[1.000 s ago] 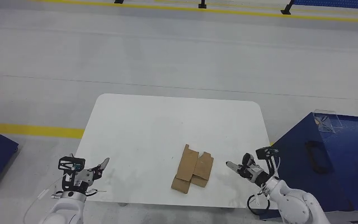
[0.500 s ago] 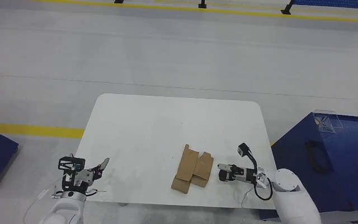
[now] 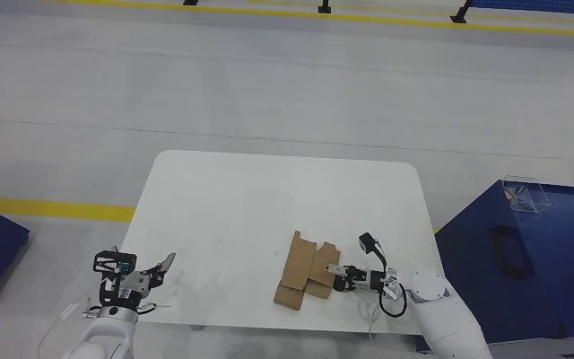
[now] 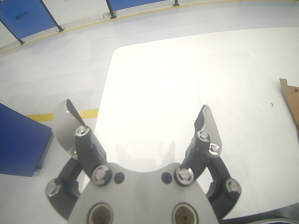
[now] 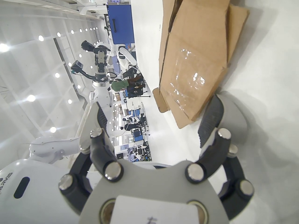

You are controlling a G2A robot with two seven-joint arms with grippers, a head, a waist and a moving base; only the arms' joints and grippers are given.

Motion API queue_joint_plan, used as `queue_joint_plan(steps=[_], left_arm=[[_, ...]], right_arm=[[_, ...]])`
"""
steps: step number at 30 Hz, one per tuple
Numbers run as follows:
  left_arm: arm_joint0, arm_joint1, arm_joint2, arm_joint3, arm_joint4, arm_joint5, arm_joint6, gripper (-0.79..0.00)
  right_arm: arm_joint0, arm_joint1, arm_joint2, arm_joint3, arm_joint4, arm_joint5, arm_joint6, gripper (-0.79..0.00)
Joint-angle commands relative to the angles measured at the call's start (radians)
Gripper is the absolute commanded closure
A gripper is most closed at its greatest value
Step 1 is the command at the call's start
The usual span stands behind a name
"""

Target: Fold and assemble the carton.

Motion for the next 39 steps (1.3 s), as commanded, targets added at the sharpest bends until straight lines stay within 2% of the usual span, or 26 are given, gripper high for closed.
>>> queue_joint_plan(steps=[1, 8, 9, 10, 12, 23, 29, 33, 39], left_arm=[[0.000, 0.000, 0.000, 0.000, 0.000, 0.000, 0.000, -0.785], [0.000, 0.000, 0.000, 0.000, 0.000, 0.000, 0.000, -0.785], [0.000, 0.000, 0.000, 0.000, 0.000, 0.000, 0.000, -0.785], [0.000, 0.000, 0.000, 0.000, 0.000, 0.000, 0.000, -0.785], [0.000, 0.000, 0.000, 0.000, 0.000, 0.000, 0.000, -0.785], [0.000, 0.000, 0.000, 0.000, 0.000, 0.000, 0.000, -0.785], [0.000, 0.000, 0.000, 0.000, 0.000, 0.000, 0.000, -0.785], [0.000, 0.000, 0.000, 0.000, 0.000, 0.000, 0.000, -0.785], [0.000, 0.000, 0.000, 0.000, 0.000, 0.000, 0.000, -0.785]], right_arm=[[0.006, -0.006, -0.021, 0.006, -0.005, 0.000, -0.022, -0.785], [0.035, -0.018, -0.057, 0.047, -0.008, -0.017, -0.076, -0.785], [0.037, -0.019, -0.057, 0.051, 0.000, -0.035, -0.075, -0.742], [0.041, -0.019, -0.058, 0.057, -0.001, -0.046, -0.079, -0.545], [0.050, -0.022, -0.065, 0.068, 0.004, -0.047, -0.084, 0.000], [0.083, -0.036, -0.100, 0.129, 0.026, -0.098, -0.111, 0.000], [0.099, -0.038, -0.105, 0.086, 0.082, -0.139, -0.026, 0.000], [0.096, -0.027, -0.084, -0.051, 0.160, -0.158, 0.078, 0.000], [0.020, 0.021, 0.034, -0.495, 0.213, -0.096, 0.140, 0.000]])
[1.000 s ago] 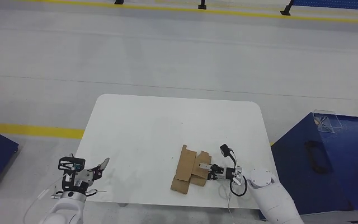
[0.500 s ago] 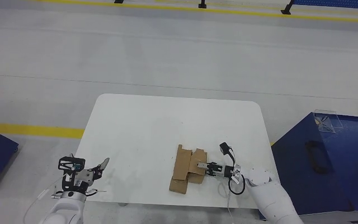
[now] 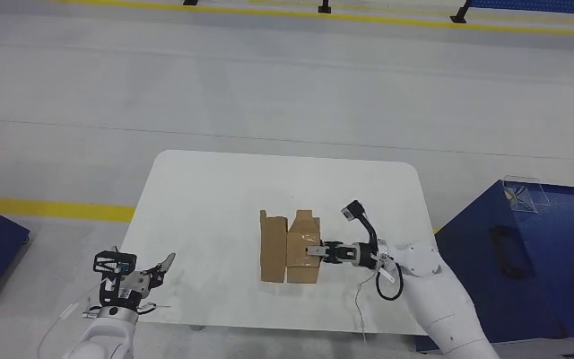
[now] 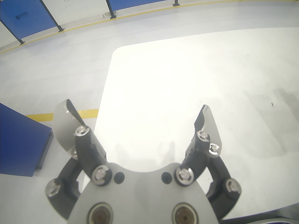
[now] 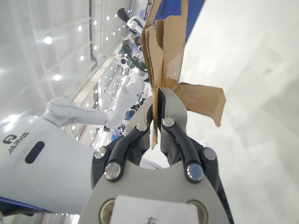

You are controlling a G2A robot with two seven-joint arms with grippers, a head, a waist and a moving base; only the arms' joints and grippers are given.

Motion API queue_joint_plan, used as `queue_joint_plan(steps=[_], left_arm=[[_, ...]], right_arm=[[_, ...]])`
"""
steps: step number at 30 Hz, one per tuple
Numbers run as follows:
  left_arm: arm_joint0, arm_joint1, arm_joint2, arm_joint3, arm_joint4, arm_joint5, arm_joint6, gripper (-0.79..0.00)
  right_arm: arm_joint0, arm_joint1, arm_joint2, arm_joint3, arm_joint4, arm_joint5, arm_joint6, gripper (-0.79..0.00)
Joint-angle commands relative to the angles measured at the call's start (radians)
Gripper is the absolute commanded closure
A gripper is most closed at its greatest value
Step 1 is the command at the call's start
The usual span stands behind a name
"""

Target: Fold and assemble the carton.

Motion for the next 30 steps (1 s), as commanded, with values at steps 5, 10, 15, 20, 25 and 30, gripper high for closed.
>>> queue_joint_plan(steps=[5, 10, 15, 20, 25, 30], left_arm=[[0.000, 0.000, 0.000, 0.000, 0.000, 0.000, 0.000, -0.785], [0.000, 0.000, 0.000, 0.000, 0.000, 0.000, 0.000, -0.785], [0.000, 0.000, 0.000, 0.000, 0.000, 0.000, 0.000, -0.785], [0.000, 0.000, 0.000, 0.000, 0.000, 0.000, 0.000, -0.785], [0.000, 0.000, 0.000, 0.000, 0.000, 0.000, 0.000, -0.785], [0.000, 0.000, 0.000, 0.000, 0.000, 0.000, 0.000, -0.785]], right_arm=[[-0.034, 0.020, 0.061, -0.384, 0.002, 0.097, -0.020, 0.000], [-0.021, 0.030, 0.108, -0.542, 0.056, 0.157, -0.008, 0.000], [-0.018, 0.040, 0.156, -0.577, 0.095, 0.187, 0.017, 0.000], [-0.018, 0.040, 0.156, -0.577, 0.095, 0.187, 0.017, 0.000], [-0.018, 0.040, 0.156, -0.577, 0.095, 0.187, 0.017, 0.000], [-0.018, 0.040, 0.156, -0.577, 0.095, 0.187, 0.017, 0.000]])
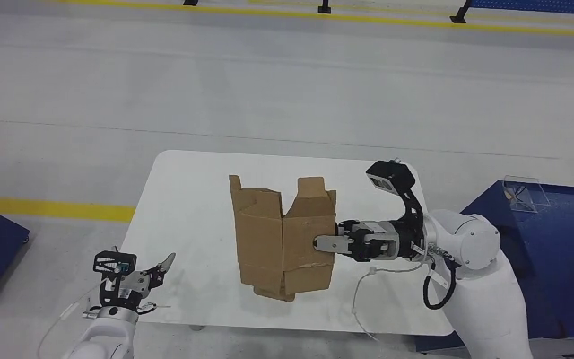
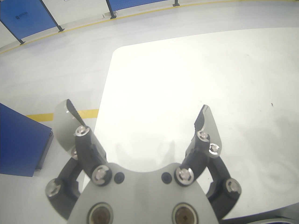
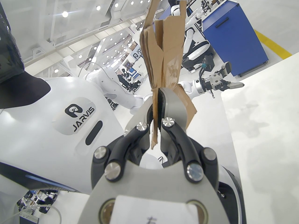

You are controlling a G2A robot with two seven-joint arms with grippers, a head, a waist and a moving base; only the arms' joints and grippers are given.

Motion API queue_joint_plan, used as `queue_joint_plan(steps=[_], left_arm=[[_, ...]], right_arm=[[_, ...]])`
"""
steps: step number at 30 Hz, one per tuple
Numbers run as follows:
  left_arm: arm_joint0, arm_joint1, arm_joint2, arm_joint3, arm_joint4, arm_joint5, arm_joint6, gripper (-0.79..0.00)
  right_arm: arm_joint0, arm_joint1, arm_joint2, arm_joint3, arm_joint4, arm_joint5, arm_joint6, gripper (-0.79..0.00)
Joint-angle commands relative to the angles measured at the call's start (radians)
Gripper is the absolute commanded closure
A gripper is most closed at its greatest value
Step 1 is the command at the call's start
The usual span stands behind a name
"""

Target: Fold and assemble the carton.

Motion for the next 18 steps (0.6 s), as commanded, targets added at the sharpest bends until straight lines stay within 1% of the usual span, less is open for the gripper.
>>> queue_joint_plan(steps=[1, 7, 8, 9, 10, 12, 14, 16, 18], left_arm=[[0.000, 0.000, 0.000, 0.000, 0.000, 0.000, 0.000, -0.785], [0.000, 0.000, 0.000, 0.000, 0.000, 0.000, 0.000, -0.785], [0.000, 0.000, 0.000, 0.000, 0.000, 0.000, 0.000, -0.785], [0.000, 0.000, 0.000, 0.000, 0.000, 0.000, 0.000, -0.785], [0.000, 0.000, 0.000, 0.000, 0.000, 0.000, 0.000, -0.785], [0.000, 0.000, 0.000, 0.000, 0.000, 0.000, 0.000, -0.785], [0.000, 0.000, 0.000, 0.000, 0.000, 0.000, 0.000, -0.785], [0.000, 0.000, 0.000, 0.000, 0.000, 0.000, 0.000, -0.785], [0.000, 0.000, 0.000, 0.000, 0.000, 0.000, 0.000, -0.785]], right_arm=[[0.000, 0.000, 0.000, 0.000, 0.000, 0.000, 0.000, 0.000], [0.000, 0.000, 0.000, 0.000, 0.000, 0.000, 0.000, 0.000], [-0.008, -0.001, -0.004, 0.005, 0.013, 0.010, -0.016, 0.000], [-0.015, -0.003, -0.014, 0.017, 0.081, 0.026, -0.024, 0.000], [-0.014, -0.005, -0.016, 0.045, 0.183, 0.040, -0.015, 0.000], [0.003, -0.007, -0.012, 0.125, 0.362, 0.079, 0.059, 0.000], [0.019, -0.008, -0.006, 0.202, 0.497, 0.124, 0.140, 0.000], [0.036, -0.011, -0.010, 0.288, 0.652, 0.198, 0.235, 0.000], [0.050, -0.018, -0.038, 0.349, 0.804, 0.301, 0.249, 0.000]])
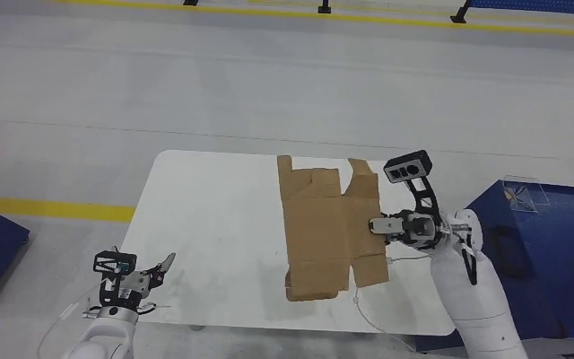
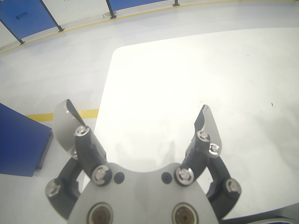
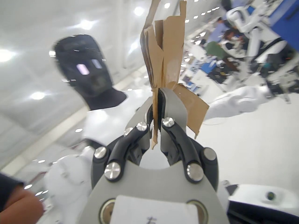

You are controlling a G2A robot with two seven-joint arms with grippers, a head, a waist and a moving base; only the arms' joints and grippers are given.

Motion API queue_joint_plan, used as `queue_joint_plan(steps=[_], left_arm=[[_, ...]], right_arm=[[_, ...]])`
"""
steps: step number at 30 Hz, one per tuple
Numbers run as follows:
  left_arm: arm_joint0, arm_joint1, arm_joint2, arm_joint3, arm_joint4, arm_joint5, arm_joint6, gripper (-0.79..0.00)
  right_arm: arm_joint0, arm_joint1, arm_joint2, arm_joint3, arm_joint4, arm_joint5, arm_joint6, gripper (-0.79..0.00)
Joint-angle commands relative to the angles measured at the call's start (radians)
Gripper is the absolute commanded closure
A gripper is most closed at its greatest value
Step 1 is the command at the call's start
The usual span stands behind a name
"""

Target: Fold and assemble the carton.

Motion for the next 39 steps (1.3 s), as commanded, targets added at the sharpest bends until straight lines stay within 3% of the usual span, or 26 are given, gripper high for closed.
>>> queue_joint_plan(steps=[1, 6, 10, 15, 19, 24, 27, 29, 33, 36, 39], left_arm=[[0.000, 0.000, 0.000, 0.000, 0.000, 0.000, 0.000, -0.785], [0.000, 0.000, 0.000, 0.000, 0.000, 0.000, 0.000, -0.785], [0.000, 0.000, 0.000, 0.000, 0.000, 0.000, 0.000, -0.785], [0.000, 0.000, 0.000, 0.000, 0.000, 0.000, 0.000, -0.785], [0.000, 0.000, 0.000, 0.000, 0.000, 0.000, 0.000, -0.785], [0.000, 0.000, 0.000, 0.000, 0.000, 0.000, 0.000, -0.785], [0.000, 0.000, 0.000, 0.000, 0.000, 0.000, 0.000, -0.785], [0.000, 0.000, 0.000, 0.000, 0.000, 0.000, 0.000, -0.785], [0.000, 0.000, 0.000, 0.000, 0.000, 0.000, 0.000, -0.785], [0.000, 0.000, 0.000, 0.000, 0.000, 0.000, 0.000, -0.785], [0.000, 0.000, 0.000, 0.000, 0.000, 0.000, 0.000, -0.785]], right_arm=[[0.010, -0.006, -0.033, 0.050, 0.179, 0.102, 0.005, 0.000], [0.028, -0.037, -0.171, 0.174, 0.435, 0.377, 0.005, 0.000], [0.052, -0.070, -0.365, 0.242, 0.646, 0.431, -0.022, 0.000], [0.050, -0.101, -0.557, 0.225, 0.969, 0.593, -0.184, 0.000], [0.012, -0.126, -0.592, 0.220, 1.237, 0.763, -0.354, 0.000], [-0.029, -0.161, -0.525, 0.241, 1.385, 0.917, -0.508, 0.000], [-0.039, -0.178, -0.456, 0.243, 1.312, 0.939, -0.530, 0.000], [-0.028, -0.179, -0.397, 0.233, 1.121, 0.888, -0.479, 0.000], [0.004, -0.155, -0.346, 0.244, 0.594, 0.610, -0.201, 0.000], [0.048, -0.122, -0.318, 0.309, 0.341, 0.403, 0.005, 0.000], [0.066, -0.088, -0.223, 0.296, 0.156, 0.253, 0.005, 0.000]])
